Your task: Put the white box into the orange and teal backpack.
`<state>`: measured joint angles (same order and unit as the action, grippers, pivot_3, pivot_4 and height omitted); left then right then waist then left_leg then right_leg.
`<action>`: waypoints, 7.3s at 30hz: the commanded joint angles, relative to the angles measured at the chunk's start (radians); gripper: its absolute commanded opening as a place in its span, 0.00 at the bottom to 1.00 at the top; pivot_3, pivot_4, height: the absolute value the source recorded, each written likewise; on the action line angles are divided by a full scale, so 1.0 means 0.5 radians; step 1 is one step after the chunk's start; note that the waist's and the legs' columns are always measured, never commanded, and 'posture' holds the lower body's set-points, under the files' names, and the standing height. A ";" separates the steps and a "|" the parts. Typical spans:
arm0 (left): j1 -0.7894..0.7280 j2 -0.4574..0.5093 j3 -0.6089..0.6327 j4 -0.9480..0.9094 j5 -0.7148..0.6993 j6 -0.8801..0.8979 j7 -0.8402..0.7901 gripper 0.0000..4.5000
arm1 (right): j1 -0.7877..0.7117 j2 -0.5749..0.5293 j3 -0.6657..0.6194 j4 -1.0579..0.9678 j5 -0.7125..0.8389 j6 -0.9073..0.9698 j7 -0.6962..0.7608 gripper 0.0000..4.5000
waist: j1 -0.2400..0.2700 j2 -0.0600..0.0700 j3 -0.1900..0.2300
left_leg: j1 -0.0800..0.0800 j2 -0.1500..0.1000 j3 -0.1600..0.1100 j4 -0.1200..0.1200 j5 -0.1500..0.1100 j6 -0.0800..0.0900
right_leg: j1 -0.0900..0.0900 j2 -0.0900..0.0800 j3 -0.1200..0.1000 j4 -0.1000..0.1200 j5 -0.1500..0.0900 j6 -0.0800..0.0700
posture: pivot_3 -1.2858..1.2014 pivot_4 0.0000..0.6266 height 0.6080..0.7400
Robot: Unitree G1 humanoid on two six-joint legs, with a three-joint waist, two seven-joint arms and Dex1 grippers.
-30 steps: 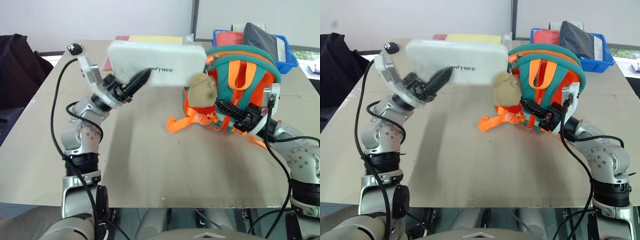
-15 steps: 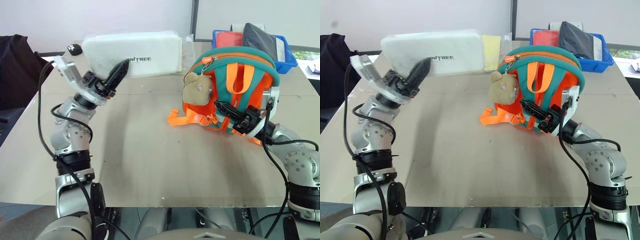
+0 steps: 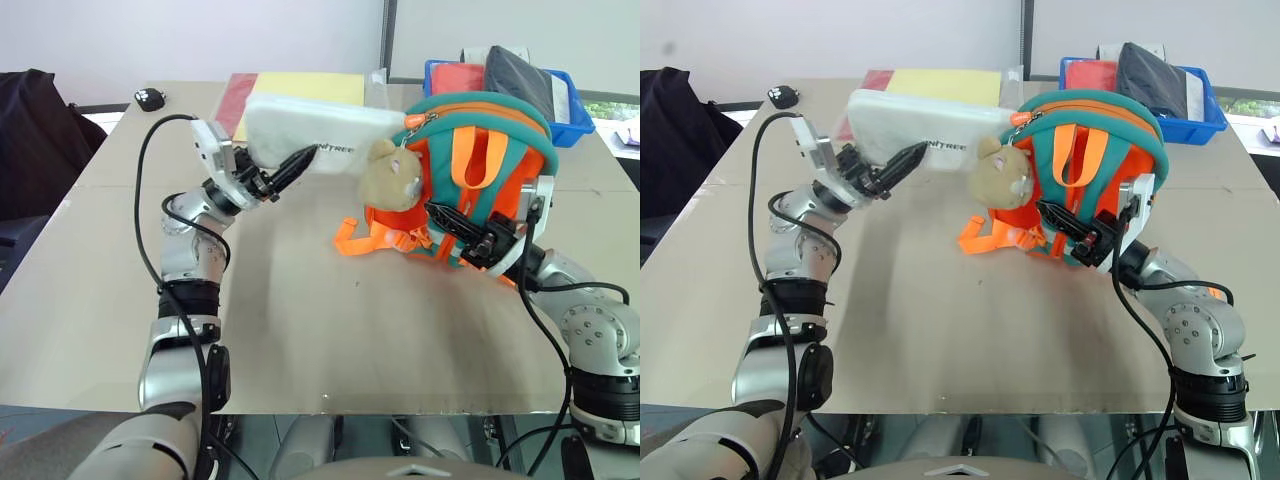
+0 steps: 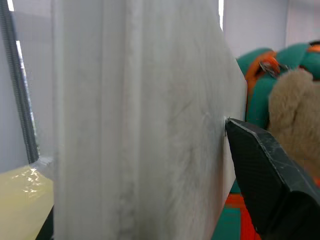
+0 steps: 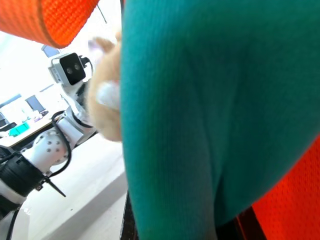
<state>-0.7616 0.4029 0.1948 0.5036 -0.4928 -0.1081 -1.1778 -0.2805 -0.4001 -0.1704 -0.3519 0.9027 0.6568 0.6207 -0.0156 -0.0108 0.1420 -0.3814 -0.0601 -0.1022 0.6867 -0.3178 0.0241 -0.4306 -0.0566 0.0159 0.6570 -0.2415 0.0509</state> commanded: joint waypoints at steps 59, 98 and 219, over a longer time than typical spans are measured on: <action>-0.252 -0.441 -0.018 -0.495 -0.475 1.170 0.320 0.52 | 0.108 0.029 -0.003 -0.150 -0.062 -0.097 -0.080 0.00 | -0.052 0.000 -0.001 | 0.002 -0.004 -0.002 0.004 0.001 0.000 | -0.003 -0.002 0.007 0.010 0.000 0.001 | 0.52 0.24 1.00; -0.780 -0.332 -0.274 0.951 0.264 0.195 -0.347 0.52 | 0.109 0.081 0.069 -0.190 -0.081 -0.114 -0.132 0.00 | -0.050 0.001 -0.002 | 0.002 -0.006 -0.001 0.005 0.001 0.000 | -0.002 0.004 0.006 0.011 0.000 0.001 | 0.52 0.24 1.00; 0.318 0.140 -0.104 -0.697 -0.064 1.156 0.241 1.00 | 0.187 0.013 -0.059 -0.160 0.051 -0.169 -0.084 0.16 | -0.061 0.002 -0.026 | 0.003 -0.007 -0.011 0.001 0.001 0.000 | -0.008 -0.001 0.019 0.013 0.000 0.001 | 0.52 0.24 1.00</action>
<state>-0.6547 0.4285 0.0884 0.2722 -0.4401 0.3871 -1.0214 -0.1827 -0.3746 -0.1572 -0.4137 0.9016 0.5712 0.5719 -0.0462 -0.0099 0.1289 -0.3795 -0.0635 -0.1076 0.6870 -0.3174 0.0240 -0.4344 -0.0570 0.0267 0.6633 -0.2416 0.0513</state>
